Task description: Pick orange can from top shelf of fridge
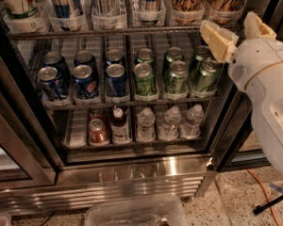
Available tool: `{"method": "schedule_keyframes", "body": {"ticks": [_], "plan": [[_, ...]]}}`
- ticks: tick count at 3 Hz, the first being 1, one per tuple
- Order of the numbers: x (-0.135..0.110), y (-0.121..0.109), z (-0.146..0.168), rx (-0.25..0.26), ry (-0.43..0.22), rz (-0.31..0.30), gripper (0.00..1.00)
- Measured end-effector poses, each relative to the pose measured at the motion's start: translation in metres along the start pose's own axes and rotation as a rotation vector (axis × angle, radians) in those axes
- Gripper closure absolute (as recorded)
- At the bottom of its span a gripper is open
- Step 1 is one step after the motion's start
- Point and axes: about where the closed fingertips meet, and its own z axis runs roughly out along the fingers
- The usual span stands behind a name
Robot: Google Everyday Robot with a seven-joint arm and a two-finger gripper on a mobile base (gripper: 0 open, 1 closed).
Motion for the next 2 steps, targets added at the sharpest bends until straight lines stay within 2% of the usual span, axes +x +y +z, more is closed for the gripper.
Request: {"method": "schedule_keyframes", "body": {"ticks": [2], "plan": [[0.001,0.0,0.024,-0.016,-0.005,-0.009,0.3]]}}
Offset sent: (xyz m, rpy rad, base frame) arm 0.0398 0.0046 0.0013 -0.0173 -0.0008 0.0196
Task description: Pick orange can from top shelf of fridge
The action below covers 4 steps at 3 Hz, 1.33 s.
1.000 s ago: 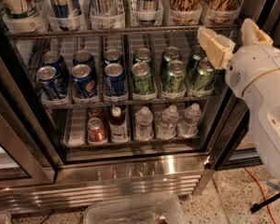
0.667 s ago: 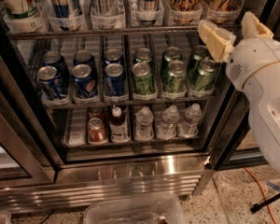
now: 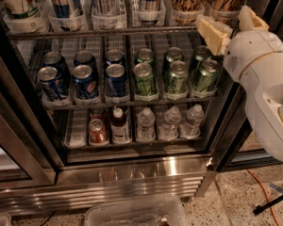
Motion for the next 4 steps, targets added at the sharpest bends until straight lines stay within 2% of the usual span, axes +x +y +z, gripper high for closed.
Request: {"method": "schedule_keyframes", "body": {"ticks": [1,2,4], "plan": [[0.002,-0.003,0.009,0.001,-0.009,0.008,0.29],[0.001,-0.013,0.033,0.015,-0.044,0.051,0.29],[0.005,-0.019,0.045,0.03,-0.042,0.073,0.29]]}}
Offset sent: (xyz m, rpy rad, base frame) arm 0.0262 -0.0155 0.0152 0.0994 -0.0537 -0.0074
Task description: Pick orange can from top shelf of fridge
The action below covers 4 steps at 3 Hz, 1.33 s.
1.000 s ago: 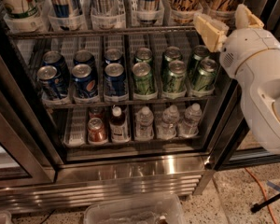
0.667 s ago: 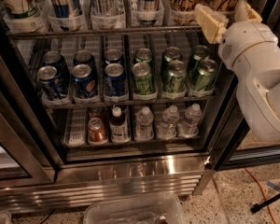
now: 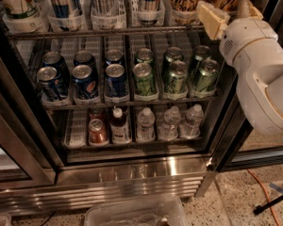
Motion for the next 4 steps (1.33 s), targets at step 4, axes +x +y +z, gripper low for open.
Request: {"method": "schedule_keyframes", "body": {"ticks": [4], "plan": [[-0.002,-0.025,0.014,0.08,0.002,-0.01,0.29]]}}
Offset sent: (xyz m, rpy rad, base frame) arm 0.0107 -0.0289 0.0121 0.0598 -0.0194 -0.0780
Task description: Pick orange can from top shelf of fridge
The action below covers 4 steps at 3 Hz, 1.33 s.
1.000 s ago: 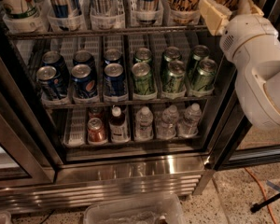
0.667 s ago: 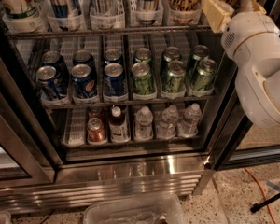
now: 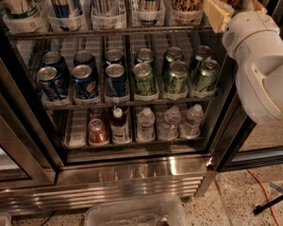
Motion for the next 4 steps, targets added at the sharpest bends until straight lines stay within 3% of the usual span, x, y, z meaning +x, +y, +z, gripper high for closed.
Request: {"method": "schedule_keyframes", "body": {"ticks": [2,4], "plan": [[-0.016,0.001,0.009,0.023,-0.023,0.006,0.26],[0.003,0.006,0.011,0.032,0.029,-0.022,0.26]]}}
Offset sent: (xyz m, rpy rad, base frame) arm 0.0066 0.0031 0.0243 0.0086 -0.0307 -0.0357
